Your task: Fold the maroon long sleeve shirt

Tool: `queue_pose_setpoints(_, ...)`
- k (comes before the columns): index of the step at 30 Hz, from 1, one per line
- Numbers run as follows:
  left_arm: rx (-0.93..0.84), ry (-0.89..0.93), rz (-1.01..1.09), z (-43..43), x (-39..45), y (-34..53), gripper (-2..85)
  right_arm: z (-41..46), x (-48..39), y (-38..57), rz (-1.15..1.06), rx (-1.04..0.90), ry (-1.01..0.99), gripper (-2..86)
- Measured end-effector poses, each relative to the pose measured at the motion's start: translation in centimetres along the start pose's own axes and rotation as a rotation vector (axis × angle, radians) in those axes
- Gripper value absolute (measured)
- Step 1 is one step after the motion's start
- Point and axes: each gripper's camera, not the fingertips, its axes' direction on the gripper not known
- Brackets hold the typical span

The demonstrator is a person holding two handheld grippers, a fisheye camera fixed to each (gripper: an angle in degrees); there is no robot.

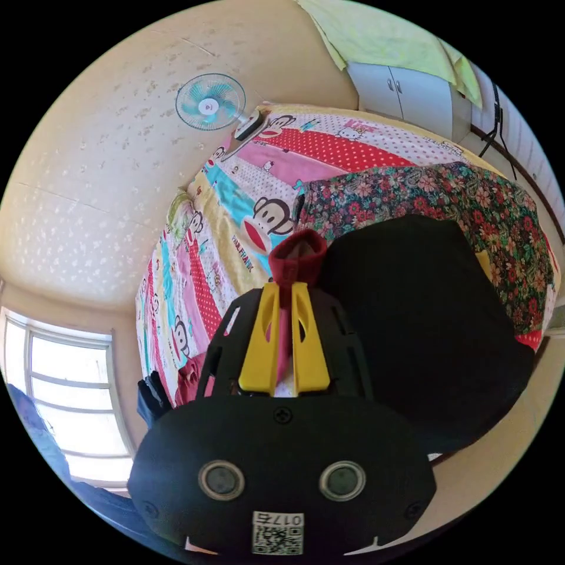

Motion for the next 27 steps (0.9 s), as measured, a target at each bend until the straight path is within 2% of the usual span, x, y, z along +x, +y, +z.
queue_pose_setpoints(2, 0.004, 0.011, 0.010, -0.2, 0.1, 0.2, 5.9, -2.5, -3.4, 0.3, -0.066, 0.069, -0.076, 4.4)
queue_pose_setpoints(7, -0.023, 0.036, 0.040, -0.6, 0.1, 0.5, 6.3, -8.8, -13.5, 5.7, -0.307, 0.276, -0.118, 3.9)
queue_pose_setpoints(10, -0.021, 0.062, 0.051, -2.1, -0.1, 1.2, 6.6, -8.0, -21.7, 10.6, -0.498, 0.307, -0.259, 4.0)
queue_pose_setpoints(12, -0.017, 0.035, 0.064, -4.0, -0.4, 2.1, 6.9, -4.9, -26.7, 13.5, -0.585, 0.256, -0.377, 4.1)
queue_pose_setpoints(15, -0.004, -0.016, 0.066, -7.0, -1.3, 3.4, 8.0, 4.6, -34.5, 19.1, -0.681, 0.040, -0.609, 4.5)
queue_pose_setpoints(17, 0.019, -0.036, 0.054, -9.4, -2.2, 4.0, 8.4, 15.4, -39.1, 24.7, -0.737, -0.339, -0.687, 5.2)
queue_pose_setpoints(19, 0.059, -0.043, 0.044, -12.1, -3.2, 4.7, 8.8, 20.8, -40.2, 28.1, -0.766, -0.559, -0.664, 6.6)
queue_pose_setpoints(20, 0.093, -0.057, 0.042, -14.0, -3.9, 5.1, 9.0, 21.7, -39.7, 28.8, -0.765, -0.568, -0.620, 7.0)
queue_pose_setpoints(24, 0.154, -0.165, 0.052, -17.8, -5.8, 5.7, 11.4, 20.3, -35.0, 26.4, -0.619, -0.476, -0.364, 8.6)
queue_pose_setpoints(27, 0.129, -0.236, 0.107, -16.7, -5.9, 4.1, 13.1, 18.4, -29.9, 24.0, -0.525, -0.418, -0.064, 10.4)
